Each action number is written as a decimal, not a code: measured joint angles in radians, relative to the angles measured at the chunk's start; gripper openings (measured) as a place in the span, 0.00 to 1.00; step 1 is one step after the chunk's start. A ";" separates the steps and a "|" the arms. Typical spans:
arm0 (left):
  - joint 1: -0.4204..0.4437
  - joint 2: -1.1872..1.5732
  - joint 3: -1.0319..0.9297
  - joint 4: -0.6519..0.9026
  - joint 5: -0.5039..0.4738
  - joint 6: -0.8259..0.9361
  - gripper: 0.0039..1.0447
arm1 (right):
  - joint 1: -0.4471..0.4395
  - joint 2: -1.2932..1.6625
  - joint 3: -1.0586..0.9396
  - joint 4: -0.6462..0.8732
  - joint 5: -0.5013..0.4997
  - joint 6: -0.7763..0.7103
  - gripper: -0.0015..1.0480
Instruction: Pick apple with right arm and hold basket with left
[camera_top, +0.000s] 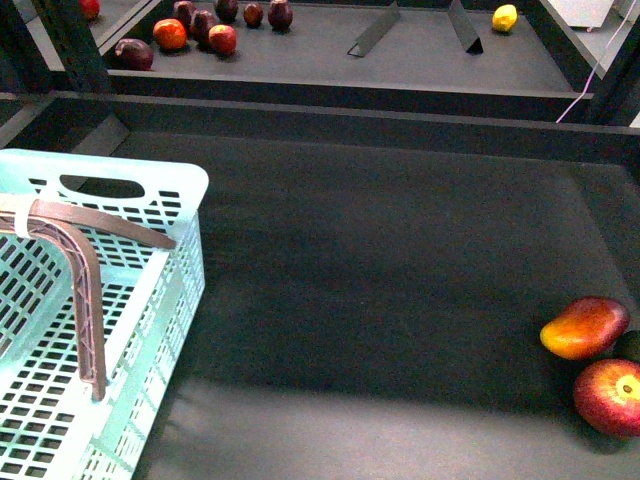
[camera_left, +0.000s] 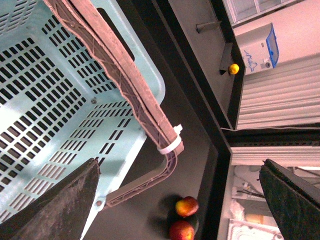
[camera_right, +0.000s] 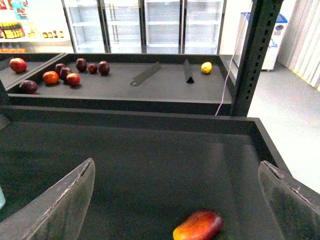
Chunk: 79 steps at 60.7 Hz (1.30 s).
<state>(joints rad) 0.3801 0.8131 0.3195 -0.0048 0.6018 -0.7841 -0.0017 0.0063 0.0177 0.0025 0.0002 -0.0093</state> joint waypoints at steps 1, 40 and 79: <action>-0.001 0.027 0.013 0.009 -0.002 -0.013 0.93 | 0.000 0.000 0.000 0.000 0.000 0.000 0.92; -0.135 0.544 0.168 0.253 -0.193 -0.192 0.93 | 0.000 0.000 0.000 0.000 0.000 0.000 0.92; -0.219 0.870 0.367 0.333 -0.315 -0.280 0.93 | 0.000 0.000 0.000 0.000 0.000 0.000 0.92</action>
<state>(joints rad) 0.1616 1.6829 0.6865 0.3283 0.2863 -1.0645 -0.0017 0.0063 0.0177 0.0025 0.0002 -0.0093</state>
